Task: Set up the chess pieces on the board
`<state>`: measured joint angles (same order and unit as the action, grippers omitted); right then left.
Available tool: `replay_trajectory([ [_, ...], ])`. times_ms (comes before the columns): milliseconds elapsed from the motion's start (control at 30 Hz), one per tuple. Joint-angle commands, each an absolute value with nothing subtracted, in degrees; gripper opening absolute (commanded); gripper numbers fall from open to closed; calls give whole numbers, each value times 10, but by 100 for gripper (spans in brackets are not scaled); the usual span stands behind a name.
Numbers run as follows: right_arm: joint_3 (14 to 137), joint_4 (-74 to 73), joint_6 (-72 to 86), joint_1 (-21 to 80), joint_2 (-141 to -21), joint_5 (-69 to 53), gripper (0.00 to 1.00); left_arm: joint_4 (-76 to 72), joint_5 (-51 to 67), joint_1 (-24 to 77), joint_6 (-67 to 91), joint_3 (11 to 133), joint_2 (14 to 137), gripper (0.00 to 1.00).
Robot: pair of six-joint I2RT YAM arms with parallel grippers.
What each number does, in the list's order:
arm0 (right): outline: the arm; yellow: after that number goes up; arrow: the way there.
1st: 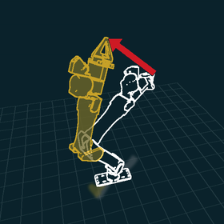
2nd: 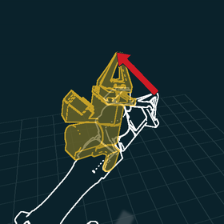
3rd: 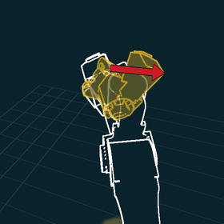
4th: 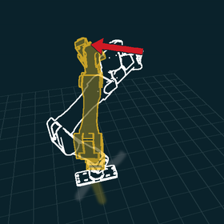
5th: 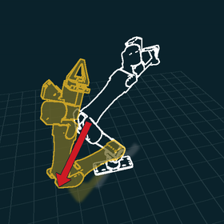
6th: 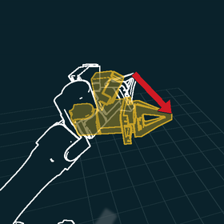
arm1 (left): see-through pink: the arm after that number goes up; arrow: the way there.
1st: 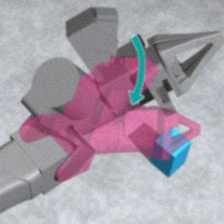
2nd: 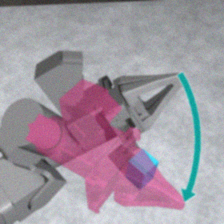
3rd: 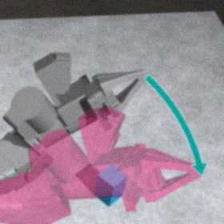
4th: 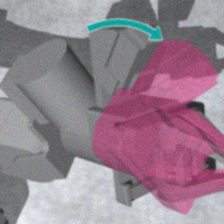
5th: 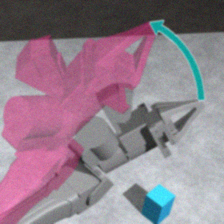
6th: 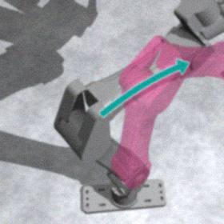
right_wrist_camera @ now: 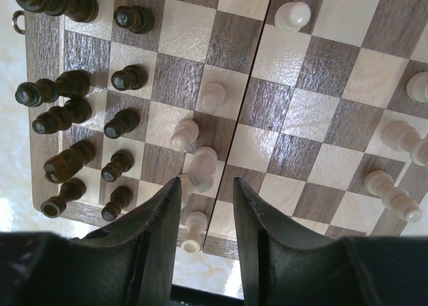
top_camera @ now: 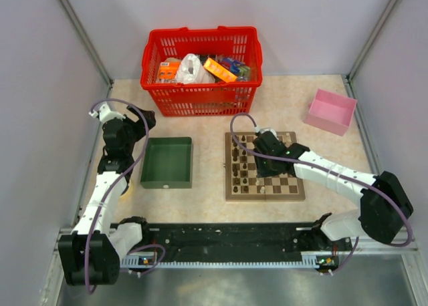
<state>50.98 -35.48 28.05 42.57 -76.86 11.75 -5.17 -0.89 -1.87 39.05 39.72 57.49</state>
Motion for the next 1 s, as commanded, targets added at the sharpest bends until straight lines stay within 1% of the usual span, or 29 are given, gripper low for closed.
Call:
replay_trajectory([
  [0, 507, -330, 268, 421, -778, 108, 36, -74, -10, -23, 384, 396, 564, 99],
  [67, 508, -330, 265, 420, -781, 107, 33, -74, -10, -23, 384, 394, 565, 99],
  [333, 506, -323, 262, 420, -795, 104, 29, -74, -12, -24, 382, 393, 566, 99],
  [400, 506, -320, 263, 420, -795, 104, 25, -74, -11, -24, 382, 392, 565, 99],
  [433, 507, -319, 262, 419, -795, 104, 24, -73, -12, -23, 381, 391, 566, 99],
  [500, 507, -317, 261, 420, -795, 103, 19, -73, -11, -24, 381, 392, 565, 99],
  [567, 508, -319, 260, 421, -793, 103, 17, -73, -11, -24, 382, 391, 565, 99],
  [633, 508, -318, 258, 419, -789, 103, 10, -74, -11, -24, 381, 391, 565, 99],
  [700, 508, -323, 259, 420, -784, 105, 9, -74, -11, -25, 383, 390, 566, 99],
  [733, 508, -327, 260, 419, -781, 107, 7, -74, -10, -25, 383, 390, 565, 99],
  [867, 518, -364, 266, 420, -742, 128, 6, -76, -7, -25, 384, 390, 567, 99],
  [967, 527, -400, 273, 420, -700, 155, 6, -82, -4, -25, 388, 388, 570, 99],
])
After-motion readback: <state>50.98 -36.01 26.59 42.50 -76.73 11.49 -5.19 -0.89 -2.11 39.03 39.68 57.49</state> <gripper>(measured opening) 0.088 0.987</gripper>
